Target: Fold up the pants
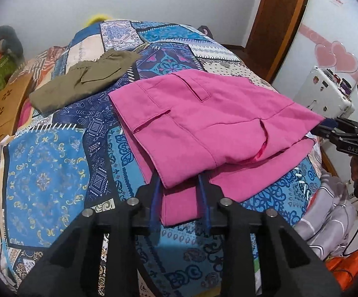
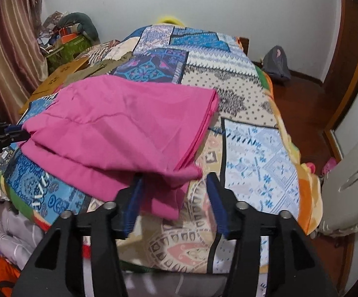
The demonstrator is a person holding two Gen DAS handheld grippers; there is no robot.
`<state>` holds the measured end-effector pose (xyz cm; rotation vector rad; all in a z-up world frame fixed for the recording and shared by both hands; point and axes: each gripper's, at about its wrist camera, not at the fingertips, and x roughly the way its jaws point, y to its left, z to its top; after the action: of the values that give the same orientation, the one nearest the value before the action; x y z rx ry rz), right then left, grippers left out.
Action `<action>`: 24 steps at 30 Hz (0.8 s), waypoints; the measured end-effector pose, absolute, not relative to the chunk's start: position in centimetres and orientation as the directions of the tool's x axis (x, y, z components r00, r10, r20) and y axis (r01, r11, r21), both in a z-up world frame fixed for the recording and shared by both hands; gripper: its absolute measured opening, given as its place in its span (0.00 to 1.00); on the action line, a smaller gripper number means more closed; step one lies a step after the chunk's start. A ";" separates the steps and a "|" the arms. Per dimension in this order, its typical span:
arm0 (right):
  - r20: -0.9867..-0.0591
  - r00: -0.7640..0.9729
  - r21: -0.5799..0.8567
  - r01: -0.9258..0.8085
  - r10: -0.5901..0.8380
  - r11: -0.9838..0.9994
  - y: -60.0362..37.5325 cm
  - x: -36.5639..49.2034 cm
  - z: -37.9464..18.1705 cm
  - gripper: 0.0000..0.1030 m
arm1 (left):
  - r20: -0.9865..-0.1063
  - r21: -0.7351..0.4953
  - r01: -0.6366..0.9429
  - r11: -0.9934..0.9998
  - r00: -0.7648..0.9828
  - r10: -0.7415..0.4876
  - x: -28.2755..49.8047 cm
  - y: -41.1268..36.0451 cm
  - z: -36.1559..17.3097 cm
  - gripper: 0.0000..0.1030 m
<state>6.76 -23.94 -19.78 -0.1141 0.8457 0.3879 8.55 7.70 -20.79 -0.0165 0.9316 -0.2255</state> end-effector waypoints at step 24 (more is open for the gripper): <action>-0.713 0.633 0.028 -0.405 0.302 0.914 -24.2 6.2 -18.8 0.09 | -0.762 -0.127 0.194 0.973 0.608 -0.221 6.1 7.8 -18.3 0.10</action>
<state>6.18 -24.21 -18.83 -0.1389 0.7881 0.4057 6.09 7.84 -18.31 -0.0328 0.8848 -0.2400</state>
